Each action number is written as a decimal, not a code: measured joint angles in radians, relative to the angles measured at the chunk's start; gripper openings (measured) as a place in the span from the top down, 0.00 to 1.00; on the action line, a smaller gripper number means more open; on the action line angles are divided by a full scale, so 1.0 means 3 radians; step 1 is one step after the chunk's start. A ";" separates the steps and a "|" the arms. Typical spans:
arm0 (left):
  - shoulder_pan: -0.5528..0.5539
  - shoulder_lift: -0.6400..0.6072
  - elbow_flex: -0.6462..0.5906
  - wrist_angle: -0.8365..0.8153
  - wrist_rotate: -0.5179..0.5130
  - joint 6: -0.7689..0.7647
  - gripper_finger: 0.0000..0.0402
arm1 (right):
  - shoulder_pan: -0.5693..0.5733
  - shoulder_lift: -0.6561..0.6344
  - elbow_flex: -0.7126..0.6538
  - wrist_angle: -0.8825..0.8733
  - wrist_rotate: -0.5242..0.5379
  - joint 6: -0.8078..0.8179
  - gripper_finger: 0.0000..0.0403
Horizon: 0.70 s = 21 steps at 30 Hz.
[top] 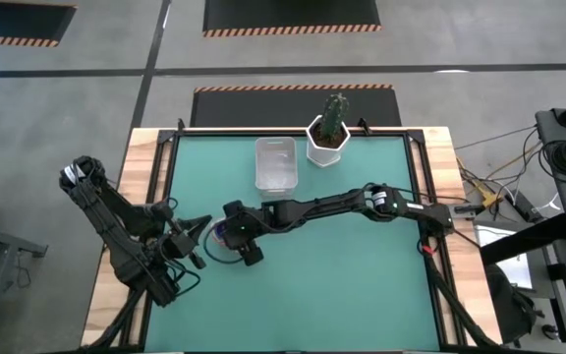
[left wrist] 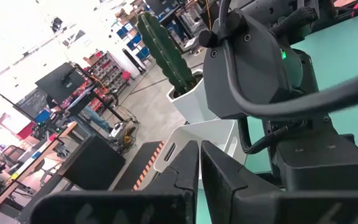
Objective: Nest measuring cups in basket
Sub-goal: Put the nested measuring cups into the gray bin
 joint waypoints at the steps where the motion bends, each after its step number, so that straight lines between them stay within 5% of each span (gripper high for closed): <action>1: 0.0000 0.0000 0.0000 0.0000 0.0000 0.0000 1.00 | 0.0000 0.0000 -0.0001 0.0021 0.0000 0.0000 0.39; 21: 0.0000 0.0000 0.0000 0.0003 0.0009 0.0000 1.00 | 0.0000 0.0256 -0.0004 0.0241 0.0205 -0.0163 0.46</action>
